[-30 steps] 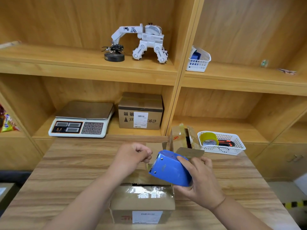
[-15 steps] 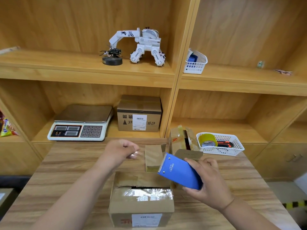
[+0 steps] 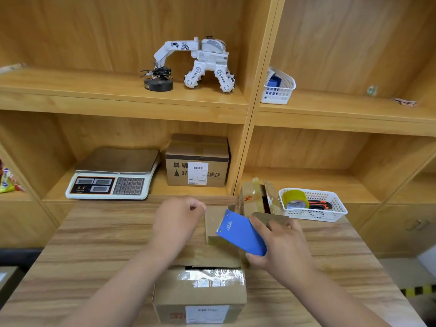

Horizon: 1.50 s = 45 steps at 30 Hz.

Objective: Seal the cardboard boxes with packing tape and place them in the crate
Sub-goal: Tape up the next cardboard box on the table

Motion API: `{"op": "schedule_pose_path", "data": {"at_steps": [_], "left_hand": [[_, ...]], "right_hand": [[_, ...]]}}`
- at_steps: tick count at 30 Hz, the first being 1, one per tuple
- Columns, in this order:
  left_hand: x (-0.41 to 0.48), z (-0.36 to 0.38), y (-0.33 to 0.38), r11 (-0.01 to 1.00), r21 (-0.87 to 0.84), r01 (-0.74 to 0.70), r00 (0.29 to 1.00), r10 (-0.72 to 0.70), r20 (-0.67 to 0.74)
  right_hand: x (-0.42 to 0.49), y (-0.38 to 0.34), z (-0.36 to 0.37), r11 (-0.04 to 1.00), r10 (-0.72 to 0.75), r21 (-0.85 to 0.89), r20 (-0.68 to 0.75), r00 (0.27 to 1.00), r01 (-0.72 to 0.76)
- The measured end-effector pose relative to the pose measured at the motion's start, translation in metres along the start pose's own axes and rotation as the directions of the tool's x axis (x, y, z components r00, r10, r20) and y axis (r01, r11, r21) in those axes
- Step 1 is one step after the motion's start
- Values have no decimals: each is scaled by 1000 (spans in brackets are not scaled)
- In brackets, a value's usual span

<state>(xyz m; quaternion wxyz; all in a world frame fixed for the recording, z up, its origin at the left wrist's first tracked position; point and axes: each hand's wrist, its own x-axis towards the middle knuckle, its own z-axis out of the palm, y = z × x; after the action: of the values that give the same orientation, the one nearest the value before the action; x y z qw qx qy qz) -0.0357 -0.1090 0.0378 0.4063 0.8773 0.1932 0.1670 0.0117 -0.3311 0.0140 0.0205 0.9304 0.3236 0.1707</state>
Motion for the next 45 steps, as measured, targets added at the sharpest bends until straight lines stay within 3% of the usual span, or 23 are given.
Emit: {"op": "schedule_pose_path", "data": {"at_steps": [5, 9, 16, 20, 22, 25, 29, 32, 37, 45], "left_hand": [[-9, 21, 10, 909, 372, -188, 976, 216, -34], [-17, 29, 22, 792, 508, -337, 918, 397, -9], [-19, 39, 25, 780, 496, -381, 905, 425, 27], [-22, 49, 30, 735, 503, -455, 856, 517, 19], [-25, 55, 31, 751, 436, -495, 831, 556, -15], [-25, 59, 34, 833, 269, -484, 855, 516, -58], [-25, 64, 38, 882, 178, -436, 888, 454, -72], [-26, 72, 42, 879, 185, -439, 886, 458, -75], [-25, 88, 42, 899, 176, -400, 904, 419, -83], [-29, 108, 49, 914, 140, -380, 920, 389, -41]], "right_hand": [[12, -12, 0, 995, 66, -71, 31, 997, -64], [19, -16, -1, 988, 136, -74, 36, 990, -134], [17, -11, 1, 977, 208, -58, 22, 978, -207], [13, -2, 2, 966, 258, -49, 47, 965, -256], [11, 11, 5, 953, 303, -40, 55, 952, -301], [-3, 34, 6, 938, 347, -36, 77, 935, -345], [-42, 63, 36, 957, 288, 2, -159, 944, -292], [-75, 80, 65, 985, 161, -11, -276, 947, -170], [-126, 107, 103, 1000, 13, 4, -240, 971, -13], [-150, 132, 138, 984, 172, 43, 2, 985, -172]]}}
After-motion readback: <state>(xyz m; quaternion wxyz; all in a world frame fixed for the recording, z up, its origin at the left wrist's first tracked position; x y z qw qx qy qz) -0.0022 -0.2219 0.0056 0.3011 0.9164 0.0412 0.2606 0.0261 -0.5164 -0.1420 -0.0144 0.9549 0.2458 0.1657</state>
